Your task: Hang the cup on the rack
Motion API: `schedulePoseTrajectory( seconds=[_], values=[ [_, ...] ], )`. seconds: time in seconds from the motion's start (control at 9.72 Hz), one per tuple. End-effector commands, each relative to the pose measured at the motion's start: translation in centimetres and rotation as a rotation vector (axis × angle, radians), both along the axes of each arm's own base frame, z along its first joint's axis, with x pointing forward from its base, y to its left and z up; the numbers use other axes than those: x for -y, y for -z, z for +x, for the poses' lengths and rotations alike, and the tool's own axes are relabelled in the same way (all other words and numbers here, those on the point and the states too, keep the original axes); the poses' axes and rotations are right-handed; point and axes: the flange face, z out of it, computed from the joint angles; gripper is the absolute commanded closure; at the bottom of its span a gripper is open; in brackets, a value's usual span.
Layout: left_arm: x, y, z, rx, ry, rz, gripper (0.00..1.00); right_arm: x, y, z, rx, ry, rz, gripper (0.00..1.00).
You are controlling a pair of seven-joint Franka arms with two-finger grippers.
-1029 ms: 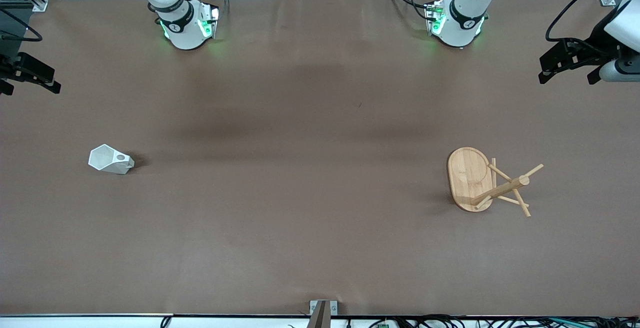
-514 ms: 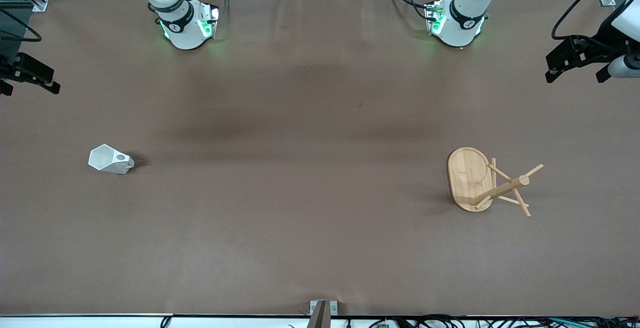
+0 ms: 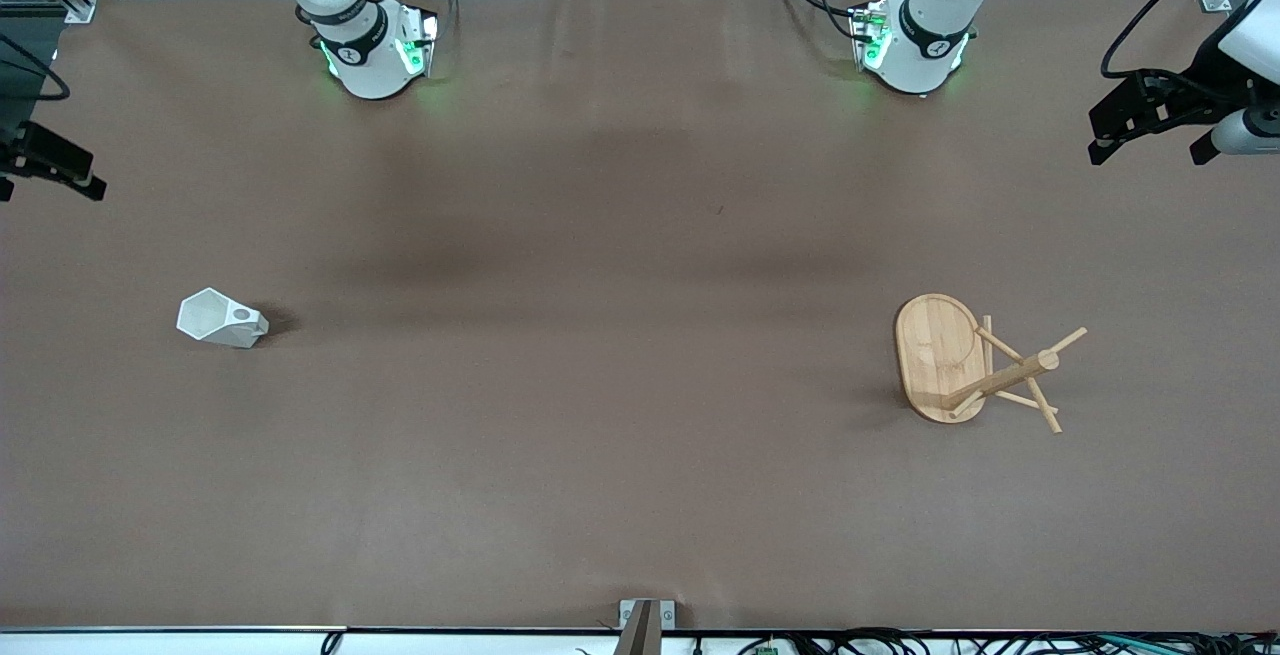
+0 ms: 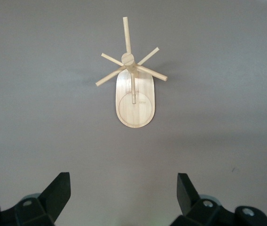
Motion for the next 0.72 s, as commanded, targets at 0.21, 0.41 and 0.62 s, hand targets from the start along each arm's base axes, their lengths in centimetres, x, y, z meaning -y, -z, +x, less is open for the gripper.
schedulePoseTrajectory(
  seconds=[0.21, 0.41, 0.62],
  values=[
    [0.0, 1.4, 0.6, -0.034, 0.013, 0.01, 0.0, 7.1, 11.4, -1.1, -0.01, 0.031, 0.006, 0.0],
    [0.0, 1.4, 0.5, -0.034, 0.013, 0.009, 0.0, 10.0, 17.6, -1.1, -0.004, -0.008, 0.003, 0.01],
    [0.0, 1.4, 0.5, -0.034, 0.013, 0.009, 0.0, 12.7, 23.8, -0.8, -0.027, -0.064, 0.015, 0.03]
  ],
)
